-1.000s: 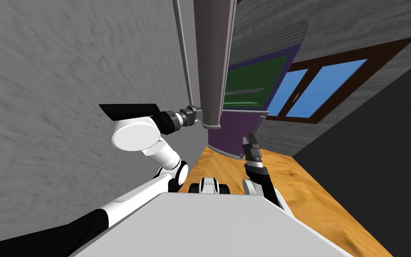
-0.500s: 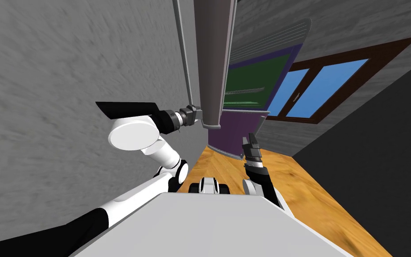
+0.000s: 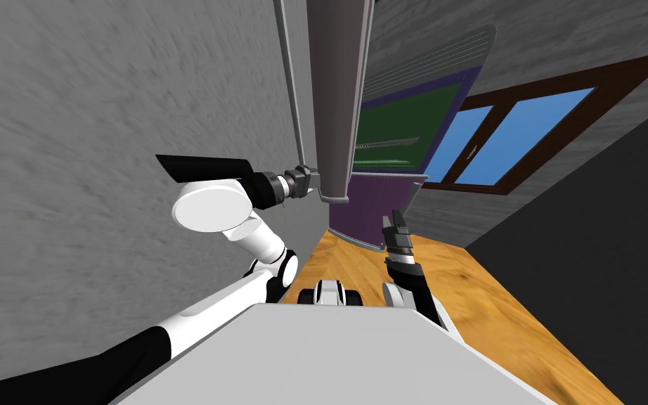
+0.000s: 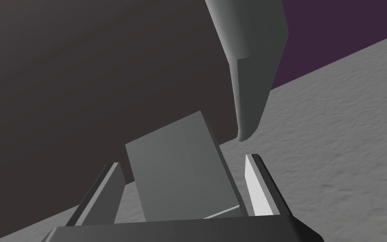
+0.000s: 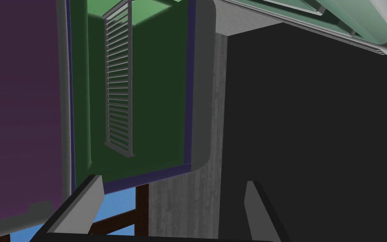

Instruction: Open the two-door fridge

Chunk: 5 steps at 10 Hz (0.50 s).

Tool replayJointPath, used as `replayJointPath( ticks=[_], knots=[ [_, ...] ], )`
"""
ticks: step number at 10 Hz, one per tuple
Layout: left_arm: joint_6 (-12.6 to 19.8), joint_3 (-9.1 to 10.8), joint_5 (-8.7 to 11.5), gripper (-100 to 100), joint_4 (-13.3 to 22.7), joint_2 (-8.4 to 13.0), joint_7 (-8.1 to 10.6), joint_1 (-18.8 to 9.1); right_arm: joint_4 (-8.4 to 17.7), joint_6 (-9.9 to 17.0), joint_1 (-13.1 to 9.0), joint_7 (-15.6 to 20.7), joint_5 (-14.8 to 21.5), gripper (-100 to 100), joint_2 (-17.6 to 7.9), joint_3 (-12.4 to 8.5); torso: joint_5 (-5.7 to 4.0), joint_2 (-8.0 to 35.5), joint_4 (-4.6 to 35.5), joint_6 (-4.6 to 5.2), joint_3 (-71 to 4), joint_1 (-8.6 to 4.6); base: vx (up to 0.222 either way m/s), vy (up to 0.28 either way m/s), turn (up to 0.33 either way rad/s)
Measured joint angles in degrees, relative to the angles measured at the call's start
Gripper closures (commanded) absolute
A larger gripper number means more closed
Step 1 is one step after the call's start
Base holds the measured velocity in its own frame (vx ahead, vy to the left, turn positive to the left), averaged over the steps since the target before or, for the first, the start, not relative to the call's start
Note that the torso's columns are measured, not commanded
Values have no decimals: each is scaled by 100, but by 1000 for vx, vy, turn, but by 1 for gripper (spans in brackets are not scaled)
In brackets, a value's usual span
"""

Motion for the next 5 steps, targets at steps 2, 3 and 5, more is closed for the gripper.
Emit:
replayJointPath(
  ticks=[2,3,5],
  knots=[
    [184,13,-30,-100,41,-9,61,-176,0,0,0,0,0,0,0,0,-6,9,24,-1,-6,-5,0,1,18],
    [228,22,-30,-100,19,-18,75,-195,0,0,0,0,0,0,0,0,-3,12,21,-1,-1,-4,0,0,0],
    [236,41,-22,-100,101,-8,68,-244,0,0,0,0,0,0,0,0,-9,5,29,1,-15,-9,0,0,0]
  ],
)
